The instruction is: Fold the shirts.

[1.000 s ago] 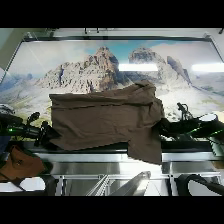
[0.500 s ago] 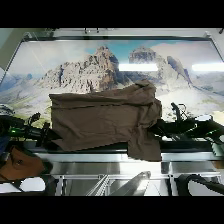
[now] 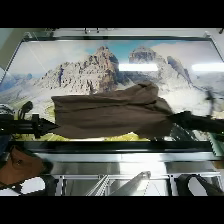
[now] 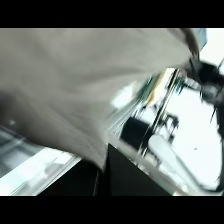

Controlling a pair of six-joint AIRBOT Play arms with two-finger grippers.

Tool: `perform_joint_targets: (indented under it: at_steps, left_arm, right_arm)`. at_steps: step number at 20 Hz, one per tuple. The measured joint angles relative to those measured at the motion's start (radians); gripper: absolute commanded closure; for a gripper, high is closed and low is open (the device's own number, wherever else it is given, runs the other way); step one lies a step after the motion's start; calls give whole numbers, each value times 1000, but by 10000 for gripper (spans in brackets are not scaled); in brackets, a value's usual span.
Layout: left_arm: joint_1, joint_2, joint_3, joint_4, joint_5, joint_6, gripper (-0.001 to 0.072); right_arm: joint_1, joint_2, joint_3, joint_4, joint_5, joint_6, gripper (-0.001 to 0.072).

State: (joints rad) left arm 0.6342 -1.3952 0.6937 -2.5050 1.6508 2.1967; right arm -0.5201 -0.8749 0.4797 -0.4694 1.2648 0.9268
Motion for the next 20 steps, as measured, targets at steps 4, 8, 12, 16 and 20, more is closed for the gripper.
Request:
perform_joint_targets:
  at_steps: [4, 8, 12, 16, 20]
  left_arm:
    - [53, 11, 0, -12, -16, -3, 683]
    - [35, -10, 0, -2, -38, 0, 683]
    - [-11, -49, 17, -10, -43, 0, 683]
    - [-104, -64, 143, -21, -56, -43, 683]
    - [-206, -121, 357, -23, -88, -122, 683]
  right_arm:
    - [-180, 143, 0, 2, 51, -8, 687]
    - [-208, 184, -6, 2, 70, -13, 687]
    - [-206, 185, -16, 1, 68, -13, 686]
    - [-159, 125, -19, 42, -21, -40, 686]
    - [-62, -32, -16, 160, -166, -144, 686]
